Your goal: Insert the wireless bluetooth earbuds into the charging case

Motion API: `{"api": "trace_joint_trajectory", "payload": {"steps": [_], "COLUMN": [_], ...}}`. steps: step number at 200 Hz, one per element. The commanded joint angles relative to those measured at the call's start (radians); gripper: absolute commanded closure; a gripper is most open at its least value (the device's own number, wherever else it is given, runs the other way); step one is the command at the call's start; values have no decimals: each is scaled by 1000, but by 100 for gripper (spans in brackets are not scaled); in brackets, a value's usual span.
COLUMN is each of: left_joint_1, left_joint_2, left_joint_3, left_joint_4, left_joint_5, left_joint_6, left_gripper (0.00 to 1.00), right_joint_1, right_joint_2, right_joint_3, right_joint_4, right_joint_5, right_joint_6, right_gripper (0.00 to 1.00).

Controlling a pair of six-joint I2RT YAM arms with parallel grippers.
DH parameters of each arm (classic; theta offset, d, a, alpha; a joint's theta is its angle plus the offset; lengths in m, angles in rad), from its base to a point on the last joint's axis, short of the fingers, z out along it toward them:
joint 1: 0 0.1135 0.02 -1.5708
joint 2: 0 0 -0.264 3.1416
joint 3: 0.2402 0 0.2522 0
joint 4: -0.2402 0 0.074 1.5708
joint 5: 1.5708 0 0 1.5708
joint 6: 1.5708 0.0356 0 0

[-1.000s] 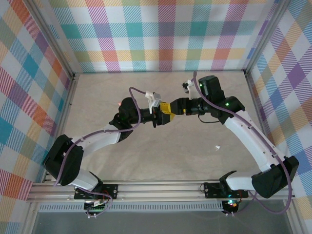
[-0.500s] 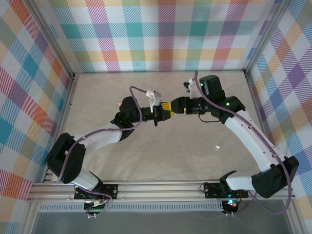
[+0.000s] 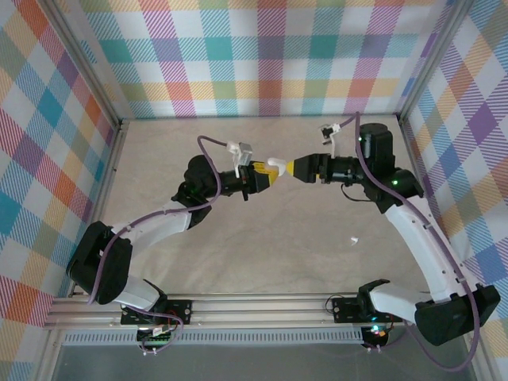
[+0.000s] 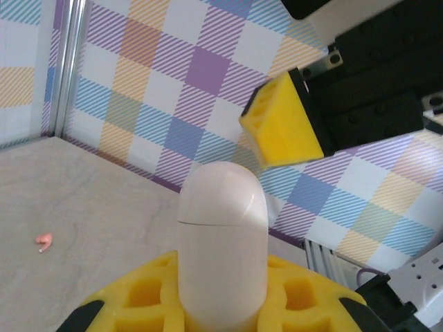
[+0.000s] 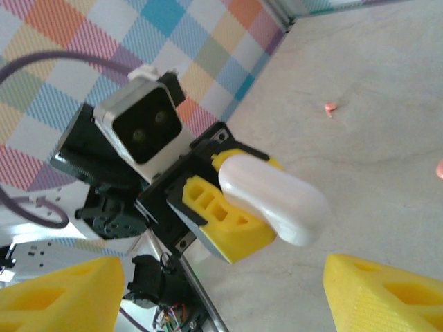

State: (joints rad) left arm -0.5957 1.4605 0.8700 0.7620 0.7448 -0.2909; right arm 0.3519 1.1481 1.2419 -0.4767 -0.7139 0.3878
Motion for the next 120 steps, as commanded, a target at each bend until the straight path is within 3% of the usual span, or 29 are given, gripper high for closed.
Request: {"api": "trace_joint_trajectory", "payload": {"steps": [1, 120], "left_joint_1": [4, -1], "left_joint_2": [-50, -94], "left_joint_3": [4, 0], "left_joint_4": [29, -4], "left_joint_5": [64, 103], "left_joint_6": [-61, -86], "left_gripper": [99, 100], "right_joint_1": [2, 2], "right_joint_2": [5, 93], "right_joint_3": [-50, -15], "right_joint_4": [60, 74], "right_joint_5": [-51, -28], "right_joint_6": [-64, -76], "right_gripper": [25, 32]}}
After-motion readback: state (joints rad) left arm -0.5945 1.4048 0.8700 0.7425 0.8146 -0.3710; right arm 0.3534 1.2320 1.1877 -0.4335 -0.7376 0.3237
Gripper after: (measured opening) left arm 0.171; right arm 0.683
